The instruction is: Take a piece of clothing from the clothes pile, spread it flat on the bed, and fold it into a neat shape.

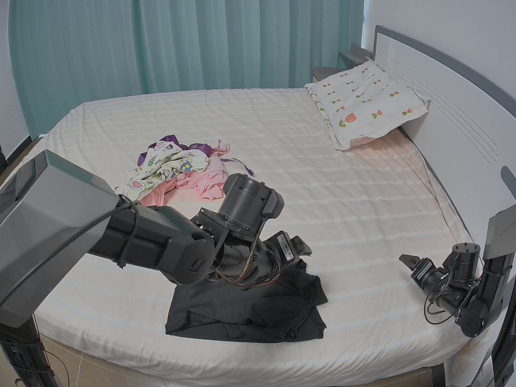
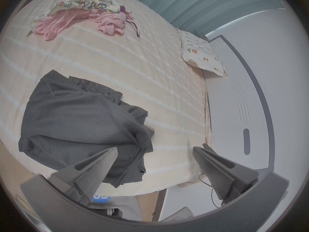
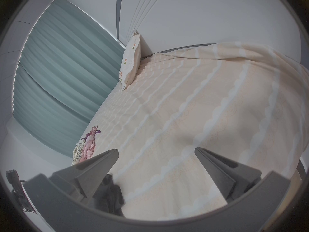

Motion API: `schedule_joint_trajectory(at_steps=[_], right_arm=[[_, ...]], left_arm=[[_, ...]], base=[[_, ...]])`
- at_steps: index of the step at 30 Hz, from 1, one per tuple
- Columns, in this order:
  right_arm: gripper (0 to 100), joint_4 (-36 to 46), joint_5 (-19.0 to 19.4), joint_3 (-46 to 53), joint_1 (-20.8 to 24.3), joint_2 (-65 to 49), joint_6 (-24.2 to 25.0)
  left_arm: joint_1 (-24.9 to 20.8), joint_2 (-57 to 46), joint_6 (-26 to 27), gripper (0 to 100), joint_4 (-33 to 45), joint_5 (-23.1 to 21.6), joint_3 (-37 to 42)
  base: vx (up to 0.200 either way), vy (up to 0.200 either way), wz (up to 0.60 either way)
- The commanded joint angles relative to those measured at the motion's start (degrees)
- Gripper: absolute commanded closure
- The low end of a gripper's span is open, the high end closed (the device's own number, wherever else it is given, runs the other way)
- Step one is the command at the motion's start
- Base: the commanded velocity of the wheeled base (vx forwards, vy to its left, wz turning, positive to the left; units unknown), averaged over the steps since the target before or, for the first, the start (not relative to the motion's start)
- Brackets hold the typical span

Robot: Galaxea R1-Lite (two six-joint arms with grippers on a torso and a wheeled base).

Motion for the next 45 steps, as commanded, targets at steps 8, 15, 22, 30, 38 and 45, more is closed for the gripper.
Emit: schedule_joint_trajectory(at_steps=[8, 15, 22, 30, 38, 45], right_arm=[[0, -0.7, 0.0, 0.1, 0.2, 0.1, 0.1], [0, -0.6, 0.0, 0.2, 0.8, 0.1, 0.2], [0, -0.7, 0.0, 0.1, 0.8, 0.7, 0.2], [0, -0.7, 0.0, 0.5, 3.3, 1.0, 0.8], [0, -0.7, -0.4, 0.9, 4.4, 1.5, 1.1], [0, -0.7, -0.6, 1.4, 5.6, 1.0, 1.4]], left_arm=[[3.7, -6.9, -1.2, 0, -0.4, 0.0, 6.6], [11.6, -11.9, -4.2, 0, -1.4, -2.9, 16.5], [17.1, -14.8, -5.2, 0, -8.5, -6.3, 27.5], [21.2, -17.7, -8.8, 0, -12.1, -8.2, 36.6], [23.2, -19.5, -14.7, 0, -14.0, -9.7, 38.9], [23.7, -18.9, -14.5, 0, -17.5, -11.6, 41.9]], base=[[0.0, 0.0, 0.0], [0.0, 0.0, 0.0], [-0.086, 0.0, 0.0], [0.0, 0.0, 0.0], [0.0, 0.0, 0.0], [0.0, 0.171, 0.0]])
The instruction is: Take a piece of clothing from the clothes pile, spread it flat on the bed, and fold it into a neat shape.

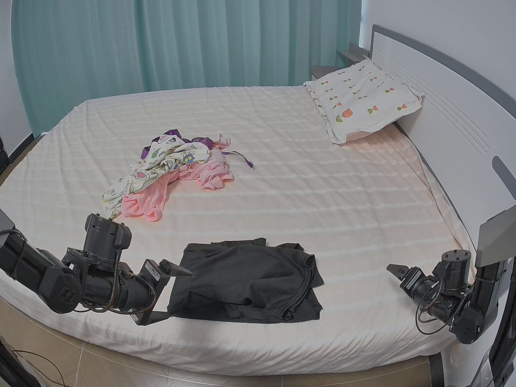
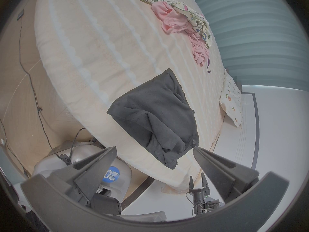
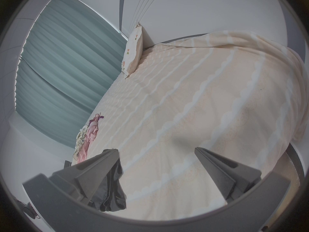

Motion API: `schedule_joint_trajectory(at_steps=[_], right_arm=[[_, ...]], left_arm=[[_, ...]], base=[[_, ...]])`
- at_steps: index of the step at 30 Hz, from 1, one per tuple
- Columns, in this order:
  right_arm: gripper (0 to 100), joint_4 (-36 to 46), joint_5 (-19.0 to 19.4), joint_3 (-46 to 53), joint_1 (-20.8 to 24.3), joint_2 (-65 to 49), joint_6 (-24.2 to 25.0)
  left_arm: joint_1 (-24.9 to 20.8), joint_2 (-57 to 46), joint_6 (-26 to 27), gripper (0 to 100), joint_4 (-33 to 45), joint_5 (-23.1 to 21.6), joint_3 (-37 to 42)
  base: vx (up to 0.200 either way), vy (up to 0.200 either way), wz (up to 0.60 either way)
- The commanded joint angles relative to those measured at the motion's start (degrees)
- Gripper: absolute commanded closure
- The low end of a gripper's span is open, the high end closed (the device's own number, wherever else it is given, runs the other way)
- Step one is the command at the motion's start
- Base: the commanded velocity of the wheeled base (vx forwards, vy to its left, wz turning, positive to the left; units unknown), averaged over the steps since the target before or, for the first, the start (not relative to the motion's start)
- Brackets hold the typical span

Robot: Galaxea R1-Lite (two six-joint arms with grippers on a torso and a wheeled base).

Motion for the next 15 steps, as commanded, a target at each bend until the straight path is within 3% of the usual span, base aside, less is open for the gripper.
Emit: schedule_joint_trajectory(at_steps=[1, 8, 15], right_arm=[[0, -0.8, 0.0, 1.9, 2.2, -0.7, 0.0], [0, -0.8, -0.1, 2.2, 4.7, -2.0, 0.1], [0, -0.8, 2.9, 4.4, 12.8, -5.1, 4.9]], left_arm=[[1.0, -0.1, 0.0, 0, -5.3, -0.6, 4.1], [1.3, 4.6, 0.0, 0, -11.3, -0.5, 5.6], [2.5, 5.5, -0.2, 0, -14.0, -0.6, 5.5]], base=[[0.0, 0.2, 0.0], [0.0, 0.2, 0.0], [0.0, 0.2, 0.0]])
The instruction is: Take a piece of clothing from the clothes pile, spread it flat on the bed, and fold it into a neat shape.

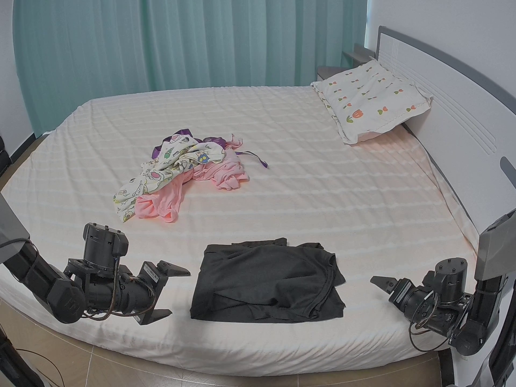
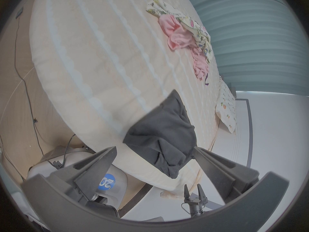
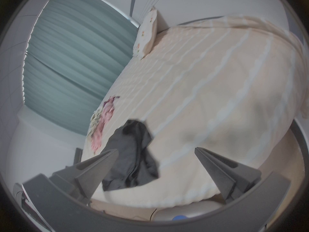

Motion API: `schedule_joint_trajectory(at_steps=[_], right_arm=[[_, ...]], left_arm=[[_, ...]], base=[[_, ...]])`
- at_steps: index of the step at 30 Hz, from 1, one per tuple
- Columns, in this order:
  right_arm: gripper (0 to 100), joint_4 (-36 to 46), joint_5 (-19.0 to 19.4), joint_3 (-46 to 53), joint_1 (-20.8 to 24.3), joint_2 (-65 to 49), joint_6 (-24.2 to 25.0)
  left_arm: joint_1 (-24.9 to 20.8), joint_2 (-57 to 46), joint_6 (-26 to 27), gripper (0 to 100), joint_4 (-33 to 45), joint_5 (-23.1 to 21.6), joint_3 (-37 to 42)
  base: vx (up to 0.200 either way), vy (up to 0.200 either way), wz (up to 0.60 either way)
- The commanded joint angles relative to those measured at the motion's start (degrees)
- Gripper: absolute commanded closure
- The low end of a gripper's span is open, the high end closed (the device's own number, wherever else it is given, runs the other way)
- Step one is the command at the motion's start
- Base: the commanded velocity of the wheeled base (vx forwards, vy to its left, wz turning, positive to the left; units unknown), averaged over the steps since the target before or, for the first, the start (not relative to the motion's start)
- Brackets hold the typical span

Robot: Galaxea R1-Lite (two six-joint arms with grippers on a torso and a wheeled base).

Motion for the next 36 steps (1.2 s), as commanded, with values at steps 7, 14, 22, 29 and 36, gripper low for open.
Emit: schedule_joint_trajectory(at_steps=[7, 14, 22, 29, 36], right_arm=[[0, -0.7, 3.1, -1.3, 9.4, 1.7, 1.7], [0, -0.8, 6.4, -2.4, 10.7, 3.9, 1.3], [0, -0.8, 5.9, -4.2, 11.2, 6.2, 1.2], [0, -0.7, 5.7, -6.0, 12.0, 8.2, 1.1], [100, -0.8, 5.6, -7.1, 13.1, 9.6, -0.1]], left_arm=[[0.7, 3.4, 0.0, 0, -4.4, -2.1, 0.5], [0.4, 4.0, 0.2, 0, -4.4, -1.5, 0.5], [0.1, 4.4, 0.3, 0, -4.4, -1.4, 0.4], [0.1, 4.5, 0.3, 0, -4.5, -1.4, 0.3], [0.1, 4.5, 0.3, 0, -4.5, -1.4, 0.5]], base=[[0.0, 0.086, 0.0], [0.0, 0.0, 0.0], [0.0, 0.0, 0.0], [0.0, 0.0, 0.0], [0.0, 0.0, 0.0]])
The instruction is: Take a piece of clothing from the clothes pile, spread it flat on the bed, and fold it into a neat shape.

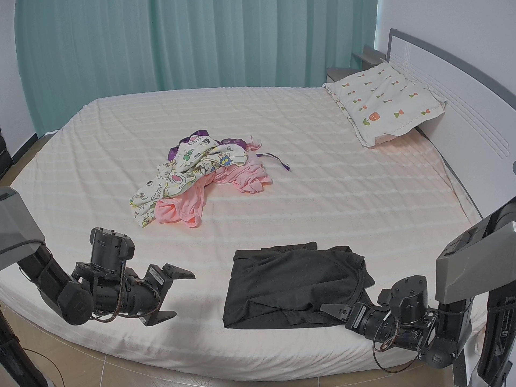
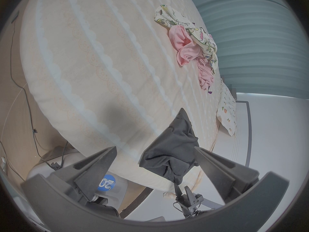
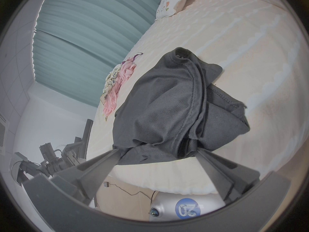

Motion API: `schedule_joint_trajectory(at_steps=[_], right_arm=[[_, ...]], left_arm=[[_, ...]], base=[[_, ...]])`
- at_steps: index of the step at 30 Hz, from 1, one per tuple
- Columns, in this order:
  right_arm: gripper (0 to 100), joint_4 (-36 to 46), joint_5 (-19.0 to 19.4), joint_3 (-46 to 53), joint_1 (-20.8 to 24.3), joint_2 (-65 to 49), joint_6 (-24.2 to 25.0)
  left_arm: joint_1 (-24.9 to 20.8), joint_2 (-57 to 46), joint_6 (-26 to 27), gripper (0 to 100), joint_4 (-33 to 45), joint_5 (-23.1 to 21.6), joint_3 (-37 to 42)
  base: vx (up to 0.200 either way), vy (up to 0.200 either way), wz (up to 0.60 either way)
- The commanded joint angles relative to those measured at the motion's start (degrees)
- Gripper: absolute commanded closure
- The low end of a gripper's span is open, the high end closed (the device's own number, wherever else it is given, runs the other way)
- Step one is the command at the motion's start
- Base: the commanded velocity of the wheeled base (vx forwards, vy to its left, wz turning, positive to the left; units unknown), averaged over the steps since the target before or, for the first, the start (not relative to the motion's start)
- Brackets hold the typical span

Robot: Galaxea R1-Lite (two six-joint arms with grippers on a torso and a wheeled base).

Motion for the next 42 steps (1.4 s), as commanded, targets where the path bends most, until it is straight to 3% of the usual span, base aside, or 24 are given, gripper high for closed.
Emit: schedule_joint_trajectory(at_steps=[1, 6, 12, 19, 26, 27, 42], right_arm=[[100, -0.7, -0.3, -0.5, 0.4, 0.8, -1.0], [100, -0.7, -2.0, 1.5, 0.1, -0.2, -1.5], [100, -0.7, -1.9, 4.4, -0.2, -2.6, -1.3], [100, -0.7, -1.3, 6.8, -3.9, -3.8, -1.6], [100, -0.6, -1.3, 6.3, -3.5, -3.1, -1.6], [0, -0.6, -1.2, 6.0, -3.4, -2.9, -1.6], [0, -0.7, -1.1, -0.3, -3.1, -0.5, -1.3]], left_arm=[[0.0, 0.2, 0.0, 0, 0.0, 0.0, 0.1], [-0.1, 0.2, 0.0, 0, 0.0, 0.0, 0.1], [-0.1, 0.2, 0.0, 0, 0.1, 0.0, 0.2], [-0.1, 0.2, 0.1, 0, 0.1, 0.0, 0.2], [-0.1, 0.2, 0.1, 0, 0.1, 0.1, 0.2], [-0.1, 0.2, 0.1, 0, 0.1, 0.1, 0.1], [0.0, 0.0, -0.5, 0, 0.0, 0.0, 0.1]], base=[[0.0, 0.0, 0.0], [0.0, 0.0, 0.0], [0.0, 0.0, 0.0], [0.0, 0.0, 0.0], [0.0, 0.0, 0.0], [0.0, 0.0, 0.0], [0.0, 0.0, 0.0]])
